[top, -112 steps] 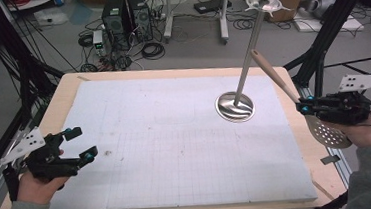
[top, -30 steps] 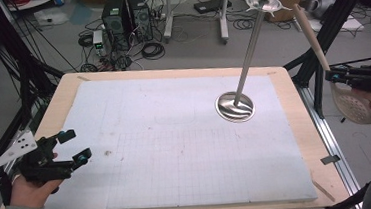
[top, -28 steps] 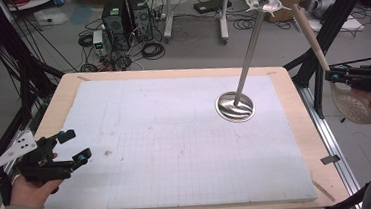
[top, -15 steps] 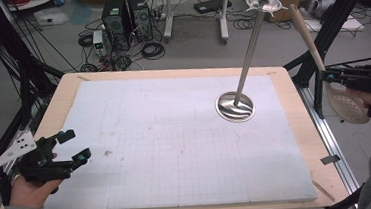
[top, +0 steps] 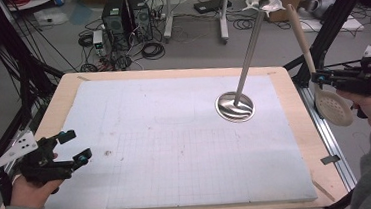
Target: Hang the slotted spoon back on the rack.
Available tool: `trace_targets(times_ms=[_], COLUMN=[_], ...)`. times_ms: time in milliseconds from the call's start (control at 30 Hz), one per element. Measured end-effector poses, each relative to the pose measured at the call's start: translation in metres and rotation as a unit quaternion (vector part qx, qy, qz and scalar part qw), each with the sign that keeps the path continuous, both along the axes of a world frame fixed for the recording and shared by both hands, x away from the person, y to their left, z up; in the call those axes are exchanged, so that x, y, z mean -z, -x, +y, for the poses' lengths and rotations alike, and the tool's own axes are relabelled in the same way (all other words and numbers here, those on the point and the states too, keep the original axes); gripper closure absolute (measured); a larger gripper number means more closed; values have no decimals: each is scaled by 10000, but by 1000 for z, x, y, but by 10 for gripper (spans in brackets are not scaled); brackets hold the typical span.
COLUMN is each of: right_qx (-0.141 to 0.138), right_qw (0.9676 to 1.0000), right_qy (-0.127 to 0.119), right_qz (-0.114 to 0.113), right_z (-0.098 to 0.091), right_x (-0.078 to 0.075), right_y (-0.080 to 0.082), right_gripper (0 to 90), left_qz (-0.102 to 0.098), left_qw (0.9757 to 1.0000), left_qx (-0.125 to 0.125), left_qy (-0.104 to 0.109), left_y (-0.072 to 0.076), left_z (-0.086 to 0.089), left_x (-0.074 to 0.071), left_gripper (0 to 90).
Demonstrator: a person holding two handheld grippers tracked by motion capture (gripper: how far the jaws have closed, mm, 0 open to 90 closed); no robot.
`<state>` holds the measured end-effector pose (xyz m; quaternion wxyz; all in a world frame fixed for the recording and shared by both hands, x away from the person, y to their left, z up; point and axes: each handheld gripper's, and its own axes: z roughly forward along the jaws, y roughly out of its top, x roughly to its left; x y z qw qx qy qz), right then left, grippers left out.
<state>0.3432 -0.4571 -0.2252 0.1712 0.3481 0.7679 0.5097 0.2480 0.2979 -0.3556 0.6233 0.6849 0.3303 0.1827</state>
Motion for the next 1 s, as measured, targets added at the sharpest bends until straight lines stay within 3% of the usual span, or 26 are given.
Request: trace_targets(times_ms=[733, 1000], right_qx=[29, 68], right_qw=[9997, 9997], right_qy=[142, 178], right_qz=[205, 164], right_z=[27, 33], right_x=[17, 22], right_y=[-17, -22], right_gripper=[777, 778], left_qz=[-22, -25], left_qw=[10000, 10000], left_qx=[15, 7], left_qy=[-1, -7], left_y=[1, 1], left_z=[0, 0], left_x=[-2, -2], left_gripper=[79, 79])
